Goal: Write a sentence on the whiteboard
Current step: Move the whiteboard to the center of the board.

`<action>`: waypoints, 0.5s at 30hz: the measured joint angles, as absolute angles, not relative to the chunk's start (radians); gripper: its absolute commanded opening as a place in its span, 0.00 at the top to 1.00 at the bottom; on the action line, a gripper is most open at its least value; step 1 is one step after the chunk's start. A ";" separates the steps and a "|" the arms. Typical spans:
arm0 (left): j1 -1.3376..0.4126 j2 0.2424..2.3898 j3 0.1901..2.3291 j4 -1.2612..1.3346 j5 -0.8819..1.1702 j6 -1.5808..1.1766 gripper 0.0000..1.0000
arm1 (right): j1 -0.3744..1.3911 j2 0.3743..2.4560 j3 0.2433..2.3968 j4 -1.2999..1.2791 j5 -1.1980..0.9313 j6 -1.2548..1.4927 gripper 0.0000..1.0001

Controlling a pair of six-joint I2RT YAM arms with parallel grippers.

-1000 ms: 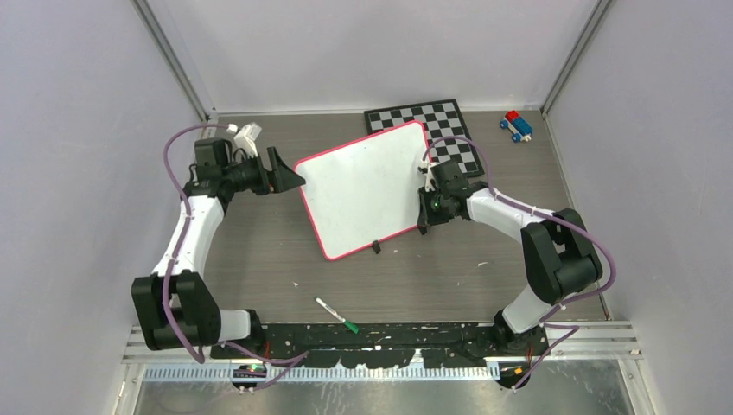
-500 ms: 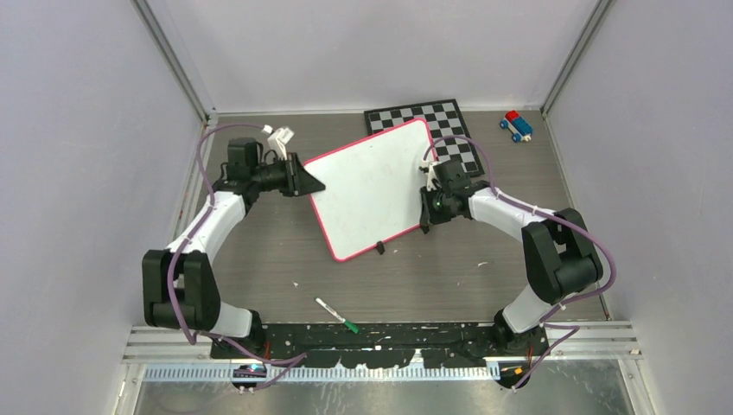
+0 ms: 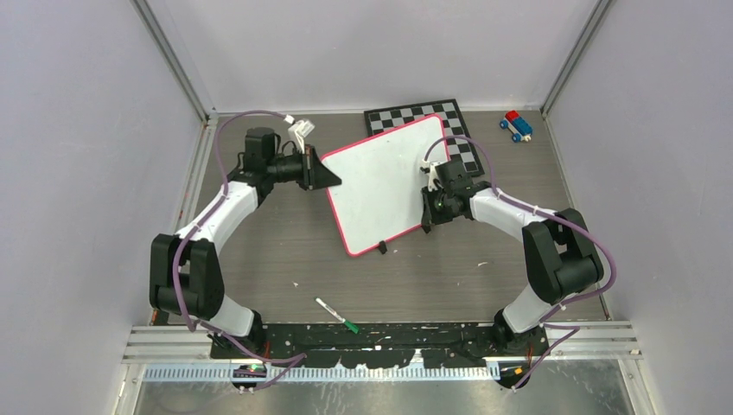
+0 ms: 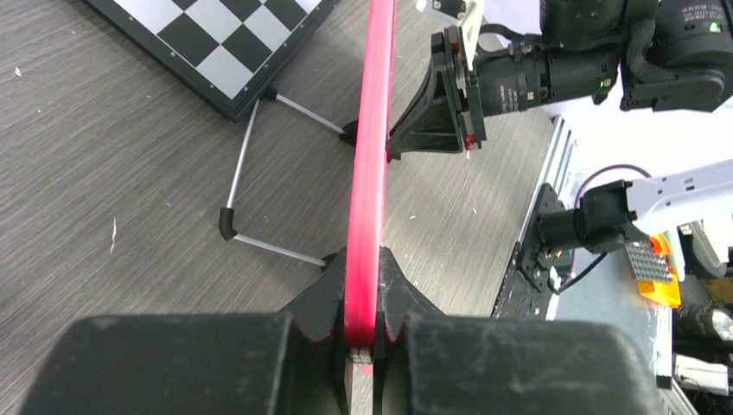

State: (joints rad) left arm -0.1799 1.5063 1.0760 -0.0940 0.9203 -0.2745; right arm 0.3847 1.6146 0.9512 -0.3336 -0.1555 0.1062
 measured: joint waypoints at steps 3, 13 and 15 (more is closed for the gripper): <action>-0.169 1.505 1.079 -0.113 0.932 -0.247 1.00 | 0.385 1.614 0.948 -0.329 -0.160 0.108 1.00; -0.119 1.471 1.070 -0.217 0.957 -0.124 0.37 | 0.405 1.612 0.944 -0.322 -0.159 0.124 0.96; -0.113 1.468 1.070 -0.260 0.918 -0.090 0.25 | 0.410 1.608 0.944 -0.322 -0.159 0.128 0.81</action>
